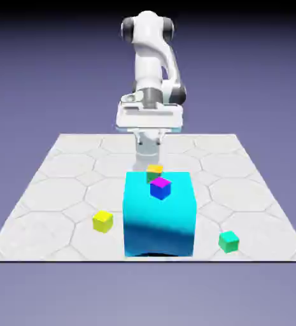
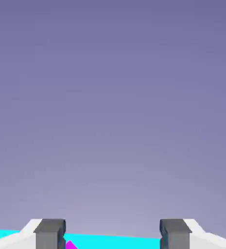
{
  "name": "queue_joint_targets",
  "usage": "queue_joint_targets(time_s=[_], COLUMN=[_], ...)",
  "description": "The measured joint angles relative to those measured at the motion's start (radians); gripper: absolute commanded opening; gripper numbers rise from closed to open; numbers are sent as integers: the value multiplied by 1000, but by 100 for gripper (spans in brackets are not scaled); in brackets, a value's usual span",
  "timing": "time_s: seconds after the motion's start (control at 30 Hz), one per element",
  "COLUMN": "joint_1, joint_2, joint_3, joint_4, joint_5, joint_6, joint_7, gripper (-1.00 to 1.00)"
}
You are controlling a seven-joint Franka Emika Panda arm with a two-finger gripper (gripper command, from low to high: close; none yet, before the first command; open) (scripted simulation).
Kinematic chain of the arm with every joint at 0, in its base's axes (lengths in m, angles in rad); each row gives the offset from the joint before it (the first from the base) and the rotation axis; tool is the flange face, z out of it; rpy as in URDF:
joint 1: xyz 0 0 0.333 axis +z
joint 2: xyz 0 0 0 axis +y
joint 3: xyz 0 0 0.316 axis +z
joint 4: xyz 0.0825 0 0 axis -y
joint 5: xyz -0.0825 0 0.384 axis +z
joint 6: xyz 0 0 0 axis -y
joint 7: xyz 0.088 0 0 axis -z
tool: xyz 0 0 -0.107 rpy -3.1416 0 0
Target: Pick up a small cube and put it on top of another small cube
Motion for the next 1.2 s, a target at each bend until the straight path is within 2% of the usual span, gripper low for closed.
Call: queue_joint_targets(time_s=[0.2, 0.77, 1.2], joint_1=[-102, -219, -239], joint_2=[217, 831, 1207], joint_3=[5, -92, -174], joint_4=[122, 682, 1059], joint_5=[226, 326, 267], joint_6=[-70, -788, -1353], joint_7=[97, 93, 24], gripper=[0, 0, 0])
